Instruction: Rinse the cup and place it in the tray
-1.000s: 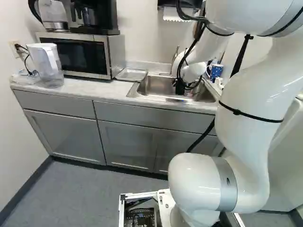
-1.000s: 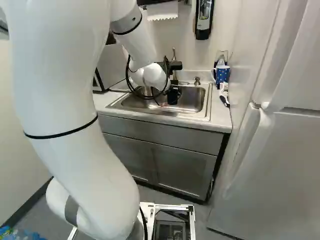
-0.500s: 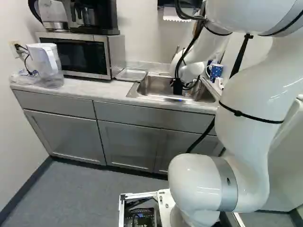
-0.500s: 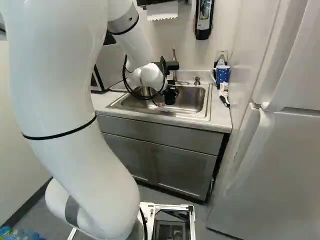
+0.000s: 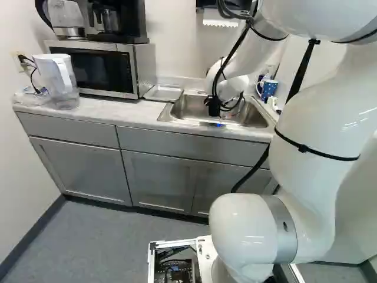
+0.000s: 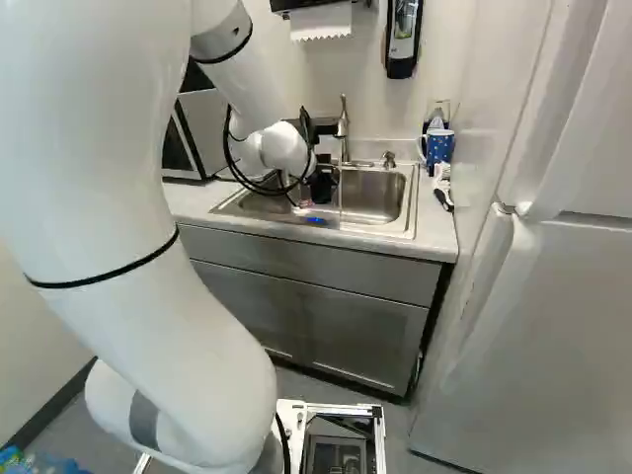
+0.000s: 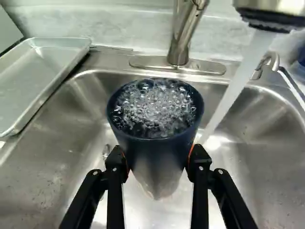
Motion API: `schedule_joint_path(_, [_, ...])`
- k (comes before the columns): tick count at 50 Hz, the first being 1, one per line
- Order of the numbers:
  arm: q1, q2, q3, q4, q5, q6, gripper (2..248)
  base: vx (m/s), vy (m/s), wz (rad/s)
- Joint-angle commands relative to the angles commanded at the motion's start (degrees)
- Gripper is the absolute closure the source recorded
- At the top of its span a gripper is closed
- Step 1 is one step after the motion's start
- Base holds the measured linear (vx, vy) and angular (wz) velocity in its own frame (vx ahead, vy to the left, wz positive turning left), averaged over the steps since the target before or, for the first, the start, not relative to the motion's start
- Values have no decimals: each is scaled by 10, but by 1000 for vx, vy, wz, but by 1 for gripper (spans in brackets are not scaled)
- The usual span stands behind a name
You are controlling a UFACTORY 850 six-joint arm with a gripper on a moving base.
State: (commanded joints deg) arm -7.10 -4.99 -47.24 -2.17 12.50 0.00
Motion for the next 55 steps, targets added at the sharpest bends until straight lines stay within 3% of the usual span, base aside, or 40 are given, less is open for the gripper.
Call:
schedule_joint_path(15, [16, 22, 3, 0, 0, 0, 125, 0, 0, 0])
schedule_joint_path(55, [25, 64, -8, 0, 0, 0, 125, 0, 0, 0])
